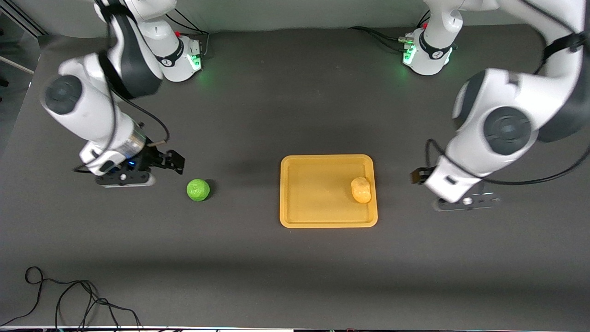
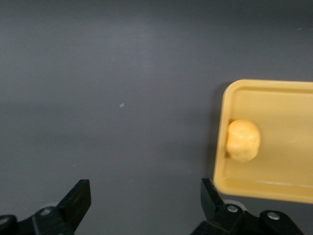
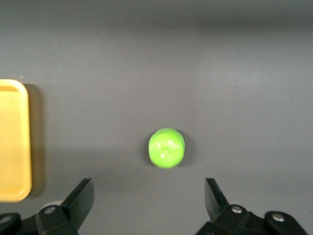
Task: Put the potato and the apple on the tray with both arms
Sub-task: 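Withdraw the left gripper while the right gripper reaches the green apple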
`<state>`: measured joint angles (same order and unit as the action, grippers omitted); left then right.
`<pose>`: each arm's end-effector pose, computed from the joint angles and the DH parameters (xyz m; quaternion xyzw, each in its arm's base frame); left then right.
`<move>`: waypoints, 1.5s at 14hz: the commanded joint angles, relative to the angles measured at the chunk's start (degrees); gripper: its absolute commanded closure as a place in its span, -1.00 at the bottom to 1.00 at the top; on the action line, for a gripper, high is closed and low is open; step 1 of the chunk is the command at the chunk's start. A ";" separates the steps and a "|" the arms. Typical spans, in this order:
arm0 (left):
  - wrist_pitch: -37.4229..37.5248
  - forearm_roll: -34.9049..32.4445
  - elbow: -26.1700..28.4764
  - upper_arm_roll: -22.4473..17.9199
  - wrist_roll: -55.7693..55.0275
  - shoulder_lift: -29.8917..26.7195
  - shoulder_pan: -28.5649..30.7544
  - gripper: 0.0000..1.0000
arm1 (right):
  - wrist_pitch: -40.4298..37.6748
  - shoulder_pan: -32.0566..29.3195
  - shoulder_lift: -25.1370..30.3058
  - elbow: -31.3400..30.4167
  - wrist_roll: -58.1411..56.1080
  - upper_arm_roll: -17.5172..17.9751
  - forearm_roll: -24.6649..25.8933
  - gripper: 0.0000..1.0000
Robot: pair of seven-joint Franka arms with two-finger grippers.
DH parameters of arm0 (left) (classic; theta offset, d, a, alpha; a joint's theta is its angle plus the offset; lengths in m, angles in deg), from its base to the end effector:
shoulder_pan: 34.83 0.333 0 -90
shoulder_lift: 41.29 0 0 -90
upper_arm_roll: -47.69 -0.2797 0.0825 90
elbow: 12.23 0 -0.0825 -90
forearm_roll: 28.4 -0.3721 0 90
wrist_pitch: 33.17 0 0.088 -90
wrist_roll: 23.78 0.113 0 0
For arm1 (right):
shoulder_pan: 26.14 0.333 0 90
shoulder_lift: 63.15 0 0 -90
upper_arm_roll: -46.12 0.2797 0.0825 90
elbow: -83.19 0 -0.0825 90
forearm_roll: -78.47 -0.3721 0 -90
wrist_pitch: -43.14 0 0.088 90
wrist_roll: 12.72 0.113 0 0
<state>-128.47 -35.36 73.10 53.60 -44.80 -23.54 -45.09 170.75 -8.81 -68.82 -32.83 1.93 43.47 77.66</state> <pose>0.5977 -0.1533 0.4478 -0.9962 -0.0339 0.0493 0.0632 0.5501 0.1450 0.3746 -0.9987 0.0035 -0.0491 0.0165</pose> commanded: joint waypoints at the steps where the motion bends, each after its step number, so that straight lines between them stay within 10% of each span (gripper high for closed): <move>1: 4.68 -0.25 0.98 0.16 1.68 -4.03 1.03 -0.99 | 14.11 0.34 -0.64 -10.34 -0.06 -0.15 0.98 -1.00; 12: 8.74 3.36 10.99 -3.26 20.29 -21.60 9.29 -1.00 | 32.08 0.08 -19.46 -10.19 -1.11 -0.24 1.07 -1.00; 15: 9.35 3.53 10.65 -4.41 22.25 -22.14 9.38 -1.00 | 31.82 0.08 -19.46 -9.84 -1.29 -0.24 1.07 0.04; 21: 9.79 3.27 10.03 -5.11 22.52 -22.76 9.56 -1.00 | 14.04 -0.01 -11.66 -3.10 -1.20 -0.33 0.98 0.06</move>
<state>-118.17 -32.52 81.92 49.15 -23.46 -44.51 -35.81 195.13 -8.82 -86.06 -39.24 1.23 43.38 77.66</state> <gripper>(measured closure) 0.000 0.264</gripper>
